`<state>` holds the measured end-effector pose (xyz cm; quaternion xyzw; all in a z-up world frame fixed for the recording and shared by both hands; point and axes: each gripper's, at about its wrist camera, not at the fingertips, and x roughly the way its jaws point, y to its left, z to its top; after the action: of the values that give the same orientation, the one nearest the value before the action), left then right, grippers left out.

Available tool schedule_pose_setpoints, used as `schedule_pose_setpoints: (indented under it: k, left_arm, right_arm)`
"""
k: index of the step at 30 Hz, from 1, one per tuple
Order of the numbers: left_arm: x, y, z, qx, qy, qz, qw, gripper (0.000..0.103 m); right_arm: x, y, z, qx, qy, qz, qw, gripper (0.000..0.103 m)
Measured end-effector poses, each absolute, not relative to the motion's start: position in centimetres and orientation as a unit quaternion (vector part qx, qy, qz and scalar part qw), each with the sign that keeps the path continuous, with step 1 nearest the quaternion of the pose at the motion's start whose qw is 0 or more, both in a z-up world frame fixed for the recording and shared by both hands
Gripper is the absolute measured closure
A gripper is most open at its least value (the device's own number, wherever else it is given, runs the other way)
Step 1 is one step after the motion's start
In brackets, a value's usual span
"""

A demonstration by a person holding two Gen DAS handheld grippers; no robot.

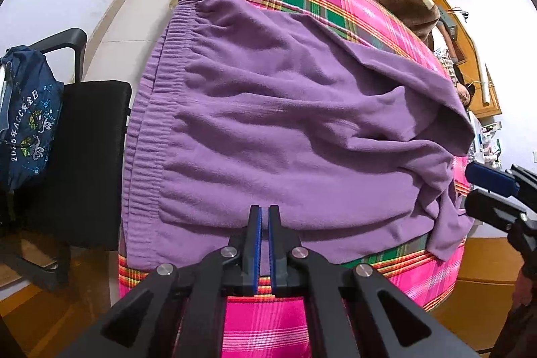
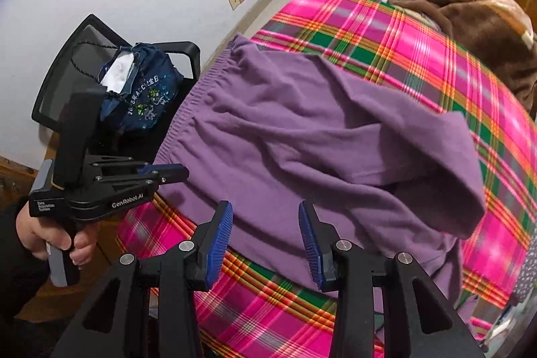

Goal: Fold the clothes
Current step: 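Move both open grippers over the spread sweatpants toward the leg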

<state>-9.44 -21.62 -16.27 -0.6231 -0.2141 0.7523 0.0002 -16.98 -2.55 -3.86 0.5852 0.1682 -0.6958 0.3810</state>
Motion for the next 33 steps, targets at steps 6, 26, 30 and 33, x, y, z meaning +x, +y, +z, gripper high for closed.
schedule_pose_setpoints:
  k: [6, 26, 30, 33]
  left_arm:
    - [-9.9, -22.2, -17.4, -0.634, -0.210, 0.744, -0.013, 0.101]
    - [-11.7, -27.7, -20.7, -0.620, -0.220, 0.751, -0.055, 0.097]
    - [-12.1, -27.8, -21.1, -0.614, -0.218, 0.757, -0.045, 0.097]
    - [-12.1, -27.6, -21.1, -0.610, -0.211, 0.763, -0.035, 0.097]
  right_arm:
    - [-17.7, -2.5, -5.5, 0.597, 0.158, -0.688, 0.382, 0.061]
    - [-18.7, -0.4, -12.6, 0.655, 0.167, -0.656, 0.336, 0.061]
    - [-19.1, 0.9, -13.2, 0.662, 0.165, -0.658, 0.317, 0.061]
    - [-19.6, 1.6, -13.2, 0.662, 0.161, -0.666, 0.305, 0.061]
